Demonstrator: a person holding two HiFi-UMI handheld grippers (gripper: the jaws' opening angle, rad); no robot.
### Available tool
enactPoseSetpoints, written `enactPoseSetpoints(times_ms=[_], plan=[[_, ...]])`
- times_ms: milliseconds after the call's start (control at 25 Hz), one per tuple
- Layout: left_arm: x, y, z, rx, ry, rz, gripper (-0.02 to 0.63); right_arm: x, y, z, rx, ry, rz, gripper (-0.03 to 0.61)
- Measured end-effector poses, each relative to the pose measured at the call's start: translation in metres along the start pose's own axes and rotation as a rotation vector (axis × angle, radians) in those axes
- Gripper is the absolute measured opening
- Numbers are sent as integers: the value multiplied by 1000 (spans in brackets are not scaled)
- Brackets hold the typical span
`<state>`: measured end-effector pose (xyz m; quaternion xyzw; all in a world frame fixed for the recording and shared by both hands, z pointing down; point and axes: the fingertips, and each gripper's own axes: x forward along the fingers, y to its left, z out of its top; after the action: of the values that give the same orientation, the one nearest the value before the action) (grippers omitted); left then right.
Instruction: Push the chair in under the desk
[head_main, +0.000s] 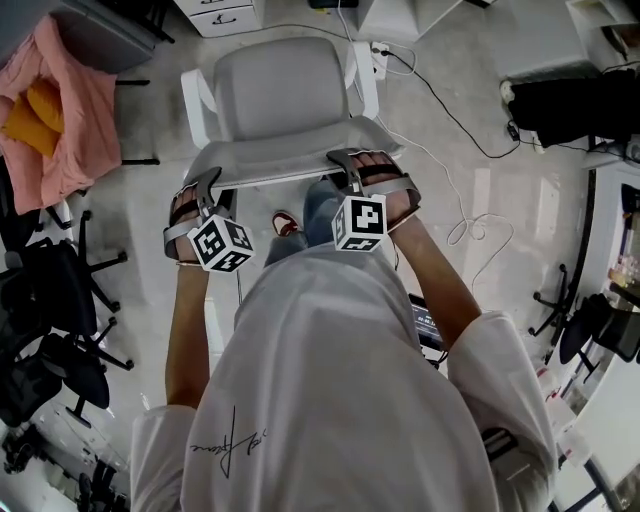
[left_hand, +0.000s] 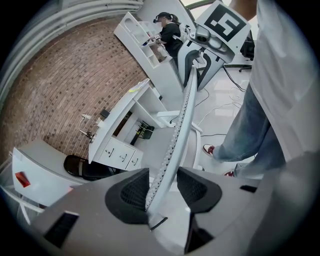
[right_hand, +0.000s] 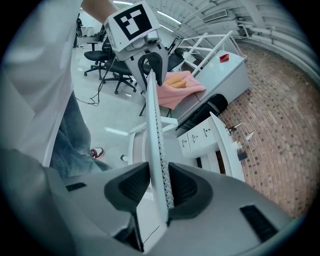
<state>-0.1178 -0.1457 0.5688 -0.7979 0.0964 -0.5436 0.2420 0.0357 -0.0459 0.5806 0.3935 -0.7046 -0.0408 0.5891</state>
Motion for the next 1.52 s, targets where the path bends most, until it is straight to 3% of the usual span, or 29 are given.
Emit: enactPoseSetpoints(times_ms=[1520], plan=[[49, 45, 56, 59, -26, 1, 173, 22, -56, -46, 37, 31, -23, 130]])
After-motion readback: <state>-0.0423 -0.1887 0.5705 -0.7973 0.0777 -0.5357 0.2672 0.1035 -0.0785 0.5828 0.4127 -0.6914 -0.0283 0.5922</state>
